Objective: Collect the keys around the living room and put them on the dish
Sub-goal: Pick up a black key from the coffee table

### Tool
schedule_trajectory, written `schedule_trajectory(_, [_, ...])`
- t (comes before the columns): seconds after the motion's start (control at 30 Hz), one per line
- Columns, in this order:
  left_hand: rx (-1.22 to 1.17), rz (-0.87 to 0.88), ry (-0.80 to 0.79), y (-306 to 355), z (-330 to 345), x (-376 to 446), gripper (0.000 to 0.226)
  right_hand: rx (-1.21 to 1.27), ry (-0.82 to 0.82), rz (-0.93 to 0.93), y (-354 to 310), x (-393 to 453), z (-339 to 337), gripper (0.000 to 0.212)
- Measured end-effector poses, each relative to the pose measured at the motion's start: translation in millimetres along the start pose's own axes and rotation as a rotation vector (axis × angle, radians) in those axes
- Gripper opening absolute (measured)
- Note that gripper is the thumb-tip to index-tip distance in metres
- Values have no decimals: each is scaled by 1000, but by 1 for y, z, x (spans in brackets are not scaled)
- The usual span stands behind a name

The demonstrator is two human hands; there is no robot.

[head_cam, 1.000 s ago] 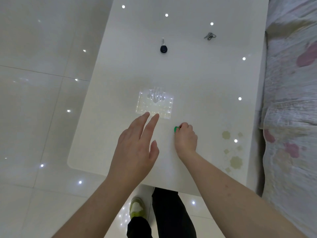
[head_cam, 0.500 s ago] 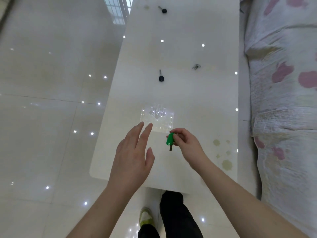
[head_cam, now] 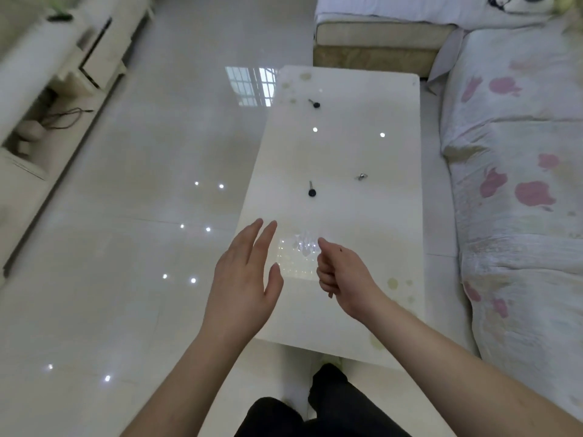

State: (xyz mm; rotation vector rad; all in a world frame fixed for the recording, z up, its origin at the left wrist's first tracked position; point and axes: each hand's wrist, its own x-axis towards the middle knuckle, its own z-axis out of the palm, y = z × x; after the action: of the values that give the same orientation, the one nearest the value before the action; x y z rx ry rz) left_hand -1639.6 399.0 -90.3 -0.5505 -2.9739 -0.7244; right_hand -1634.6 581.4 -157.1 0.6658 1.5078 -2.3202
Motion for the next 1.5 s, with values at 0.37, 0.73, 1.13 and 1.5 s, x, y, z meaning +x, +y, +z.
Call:
schedule_trajectory(0.37, [103, 22, 17, -36, -77, -33, 56, -406, -54, -191, -22, -18, 94, 52])
schedule_trajectory(0.73, [79, -79, 99, -185, -152, -134, 56, -487, -166, -263, 49, -47, 257, 39])
schedule_trajectory(1.13, [85, -205, 161, -324, -241, -216, 52, -479, -230, -259, 117, -48, 412, 41])
schedule_trajectory(1.5, [112, -44, 10, -380, -245, -135, 54, -497, -295, -249, 102, 35, 440, 34])
